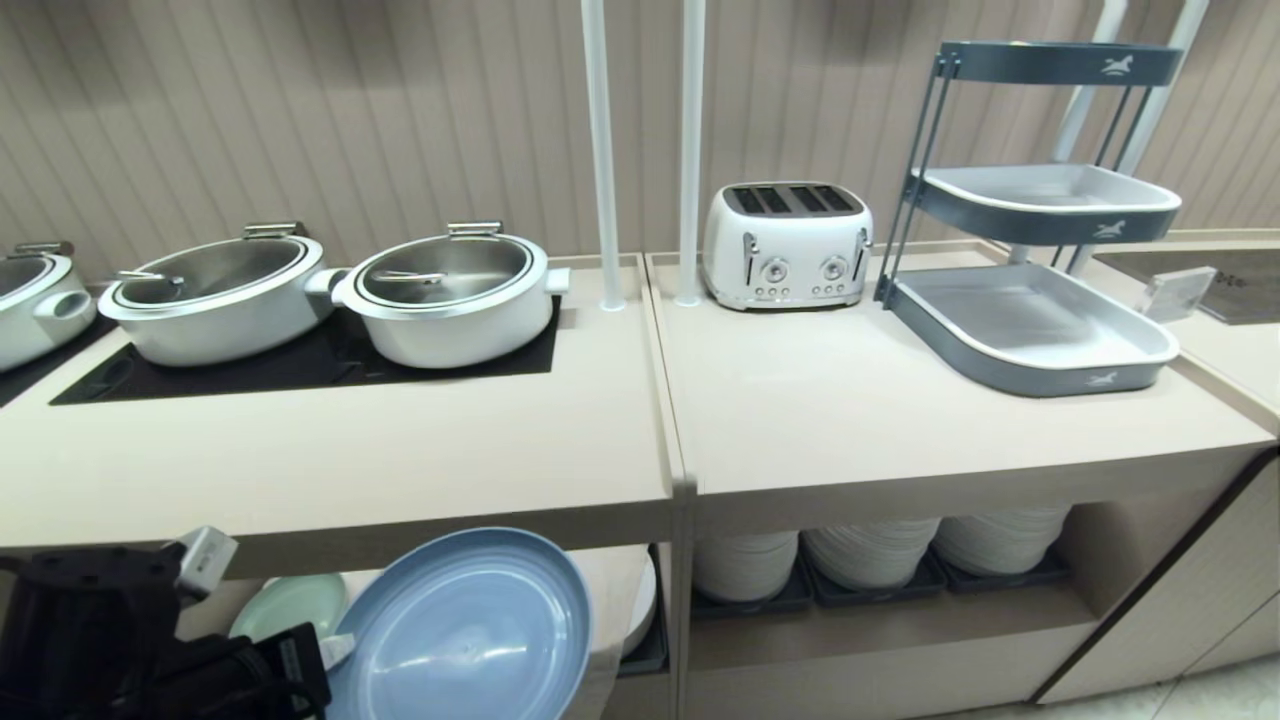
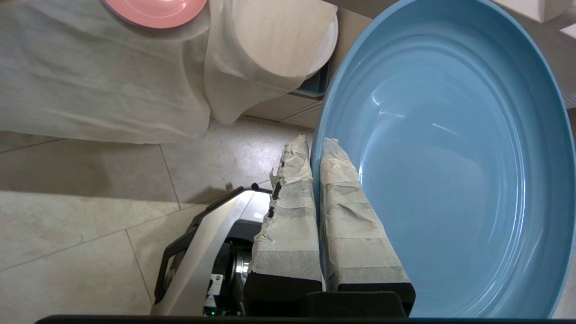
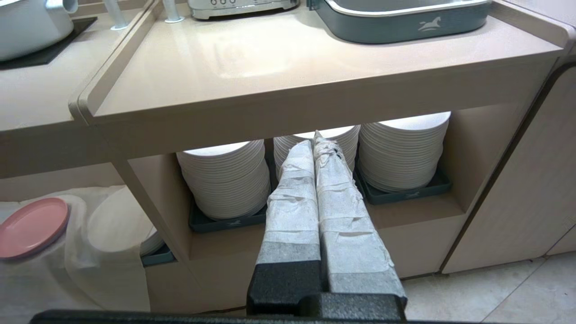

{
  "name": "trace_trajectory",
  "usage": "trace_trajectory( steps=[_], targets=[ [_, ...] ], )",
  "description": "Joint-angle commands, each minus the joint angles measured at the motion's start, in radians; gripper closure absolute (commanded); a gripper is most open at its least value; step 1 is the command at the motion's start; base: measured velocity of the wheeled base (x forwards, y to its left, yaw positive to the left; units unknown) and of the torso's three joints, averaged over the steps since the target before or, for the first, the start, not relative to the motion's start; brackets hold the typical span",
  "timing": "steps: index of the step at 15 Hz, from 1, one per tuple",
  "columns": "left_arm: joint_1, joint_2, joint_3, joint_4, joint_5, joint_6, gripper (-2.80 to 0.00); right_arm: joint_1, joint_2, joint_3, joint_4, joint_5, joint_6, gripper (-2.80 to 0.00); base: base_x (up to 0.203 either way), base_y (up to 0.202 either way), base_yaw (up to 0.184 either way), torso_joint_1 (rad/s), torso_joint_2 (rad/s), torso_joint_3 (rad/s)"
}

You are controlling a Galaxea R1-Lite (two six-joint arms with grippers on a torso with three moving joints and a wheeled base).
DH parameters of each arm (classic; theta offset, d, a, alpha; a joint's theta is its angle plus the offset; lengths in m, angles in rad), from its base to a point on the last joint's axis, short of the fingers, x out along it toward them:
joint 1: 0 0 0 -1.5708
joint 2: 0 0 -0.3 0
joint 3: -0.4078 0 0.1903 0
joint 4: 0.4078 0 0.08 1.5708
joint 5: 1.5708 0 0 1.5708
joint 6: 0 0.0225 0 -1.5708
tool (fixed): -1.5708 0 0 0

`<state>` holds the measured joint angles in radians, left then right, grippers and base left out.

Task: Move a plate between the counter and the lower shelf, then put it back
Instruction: Put the plate

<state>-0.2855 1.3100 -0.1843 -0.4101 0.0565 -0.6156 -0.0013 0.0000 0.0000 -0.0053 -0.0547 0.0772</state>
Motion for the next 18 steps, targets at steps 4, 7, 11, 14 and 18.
trace_trajectory(
  steps=[4,7,11,14,18],
  targets=[
    [0.0,0.002,-0.001,-0.003,0.0,-0.004,0.0,0.0,0.0,0.0,-0.001,-0.001,0.001,0.0,0.0,0.0,0.0,0.07,-0.15,-0.074],
    [0.002,-0.001,0.0,-0.003,0.002,-0.004,0.0,0.0,0.0,0.0,-0.001,-0.001,0.001,0.0,0.0,0.0,0.0,0.0,0.0,0.0],
    [0.025,-0.003,0.002,-0.003,0.001,-0.004,0.0,0.0,0.0,0.0,-0.001,-0.001,0.001,0.0,0.0,0.0,0.0,0.0,0.0,0.0],
    [0.042,-0.002,0.002,-0.003,-0.001,-0.004,0.0,0.0,0.0,0.0,-0.001,-0.001,0.002,0.0,0.0,0.0,0.0,0.0,0.0,0.0],
    [0.047,-0.003,0.002,-0.004,-0.017,-0.004,0.0,0.0,0.0,0.0,-0.001,-0.001,0.003,0.0,0.0,0.0,0.0,0.0,0.0,0.0]
  ],
)
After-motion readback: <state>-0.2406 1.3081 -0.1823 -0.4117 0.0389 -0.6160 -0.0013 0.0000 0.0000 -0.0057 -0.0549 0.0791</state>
